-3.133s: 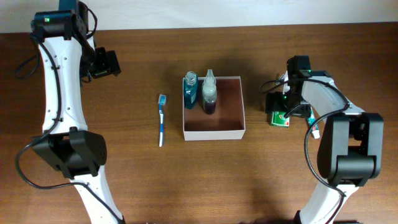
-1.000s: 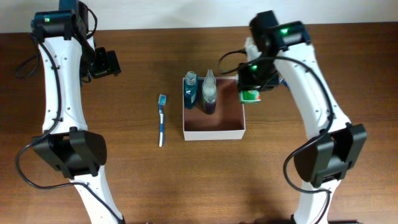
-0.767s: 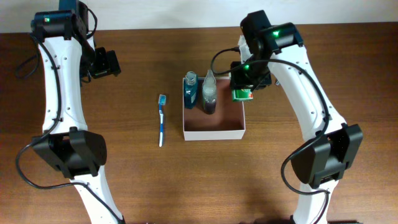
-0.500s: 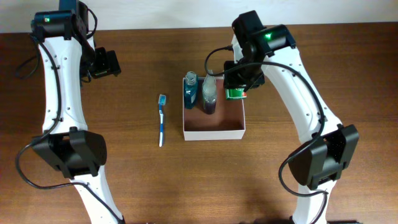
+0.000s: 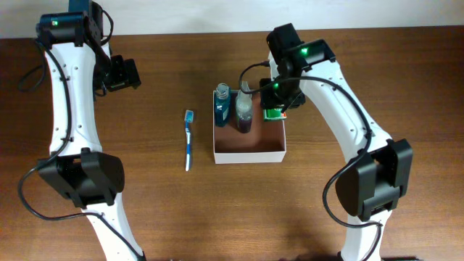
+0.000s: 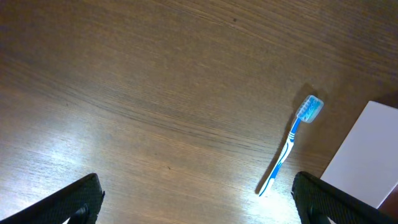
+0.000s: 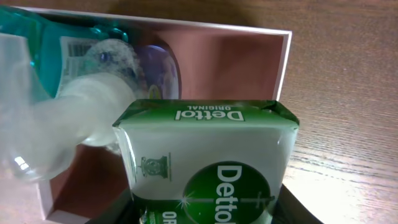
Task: Pack container
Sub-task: 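Lower the soap bar into the box and open the right gripper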
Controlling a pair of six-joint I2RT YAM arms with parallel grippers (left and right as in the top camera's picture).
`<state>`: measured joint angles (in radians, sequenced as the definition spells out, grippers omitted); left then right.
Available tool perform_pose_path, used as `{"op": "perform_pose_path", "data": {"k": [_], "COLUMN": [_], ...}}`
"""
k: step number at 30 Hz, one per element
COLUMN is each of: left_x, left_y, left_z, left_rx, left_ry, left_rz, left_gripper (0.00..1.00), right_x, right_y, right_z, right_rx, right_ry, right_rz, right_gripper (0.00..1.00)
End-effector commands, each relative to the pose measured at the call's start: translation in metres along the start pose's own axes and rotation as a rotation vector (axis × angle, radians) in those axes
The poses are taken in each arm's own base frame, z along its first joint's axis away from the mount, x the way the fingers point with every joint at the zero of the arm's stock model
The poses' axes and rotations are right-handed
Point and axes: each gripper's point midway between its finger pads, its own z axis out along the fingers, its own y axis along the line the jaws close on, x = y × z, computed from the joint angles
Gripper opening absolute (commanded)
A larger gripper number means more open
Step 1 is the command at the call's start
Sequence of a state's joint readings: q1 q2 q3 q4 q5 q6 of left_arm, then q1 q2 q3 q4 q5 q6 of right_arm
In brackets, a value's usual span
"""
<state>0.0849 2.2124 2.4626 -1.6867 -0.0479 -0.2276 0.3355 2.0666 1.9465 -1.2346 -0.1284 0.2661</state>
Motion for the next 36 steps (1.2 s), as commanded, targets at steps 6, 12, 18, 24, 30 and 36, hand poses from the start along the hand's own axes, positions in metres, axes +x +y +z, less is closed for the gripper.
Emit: {"op": "perform_pose_path", "data": {"k": [6,12,18,24,30,36], "left_x": [0.002,0.002,0.002,0.002,0.002,0.002], "left_y": [0.001,0.001,0.001,0.001,0.001,0.001], "left_z": [-0.007,-0.007,-0.007,-0.007,-0.007,-0.007], "left_rx": [0.009,0.009,0.009,0.009,0.009,0.009], "left_ry": [-0.01,-0.01,-0.01,-0.01,-0.01,-0.01], "left_rz": [-0.006,-0.006,-0.006,-0.006,-0.006,-0.006], "left_gripper": [0.99,1.0,0.99,0.99,1.0,0.99], "right_x": [0.005,0.008,0.004,0.004,-0.001,-0.002], "right_y": [-0.003,-0.005,-0.005,-0.006,-0.005,-0.005], "right_z": [0.019,0.03,0.037,0.047,0.047,0.054], "right_rx": [0.015,0.012,0.007,0.004,-0.001,0.0], "right_ry": [0.013,0.017,-0.001,-0.011,-0.031,-0.028], "right_rz": [0.005,0.006,0.003,0.017,0.014,0.015], "right_gripper": [0.44,0.47,0.47,0.47,0.47,0.47]}}
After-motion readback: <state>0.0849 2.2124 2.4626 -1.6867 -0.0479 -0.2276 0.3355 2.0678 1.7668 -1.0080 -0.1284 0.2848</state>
